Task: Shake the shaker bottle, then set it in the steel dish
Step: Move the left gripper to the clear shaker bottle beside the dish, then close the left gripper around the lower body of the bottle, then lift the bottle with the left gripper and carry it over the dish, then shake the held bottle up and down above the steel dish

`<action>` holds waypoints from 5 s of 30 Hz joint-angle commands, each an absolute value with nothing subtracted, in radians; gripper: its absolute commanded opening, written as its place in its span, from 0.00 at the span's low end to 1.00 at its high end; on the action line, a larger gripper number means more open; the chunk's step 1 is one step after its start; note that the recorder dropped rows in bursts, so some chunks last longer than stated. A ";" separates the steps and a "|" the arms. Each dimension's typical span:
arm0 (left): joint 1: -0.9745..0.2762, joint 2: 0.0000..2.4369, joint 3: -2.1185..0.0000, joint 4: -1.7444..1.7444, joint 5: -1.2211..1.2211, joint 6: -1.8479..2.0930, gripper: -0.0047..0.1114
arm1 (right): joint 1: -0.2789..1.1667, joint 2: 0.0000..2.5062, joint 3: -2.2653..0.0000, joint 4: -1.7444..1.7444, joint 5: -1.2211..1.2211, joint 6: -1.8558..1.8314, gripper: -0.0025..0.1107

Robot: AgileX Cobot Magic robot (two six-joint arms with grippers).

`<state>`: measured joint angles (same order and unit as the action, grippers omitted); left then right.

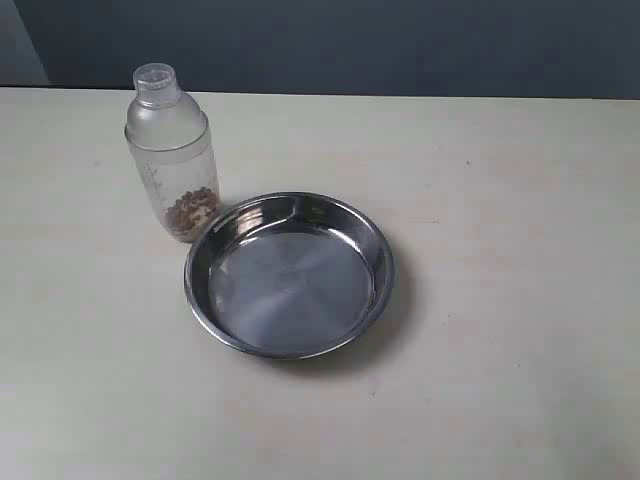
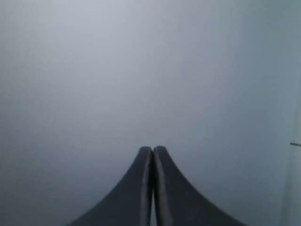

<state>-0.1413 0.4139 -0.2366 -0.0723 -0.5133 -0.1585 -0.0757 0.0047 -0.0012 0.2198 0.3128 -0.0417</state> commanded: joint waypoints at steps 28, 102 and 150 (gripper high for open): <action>0.077 1.615 -0.578 0.527 -1.187 -0.341 0.95 | -0.079 0.000 0.000 0.218 0.305 -0.044 0.01; 0.044 1.404 -0.898 0.765 -0.887 -0.805 0.04 | -0.079 0.000 0.000 0.218 0.305 -0.044 0.01; -0.541 1.435 -0.773 0.844 -0.127 -0.882 0.04 | -0.079 0.000 0.000 0.218 0.305 -0.044 0.01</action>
<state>-0.5319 1.3433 -0.8727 0.8517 -0.1932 -0.8799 -0.0757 0.0047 -0.0012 0.2198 0.3138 -0.0417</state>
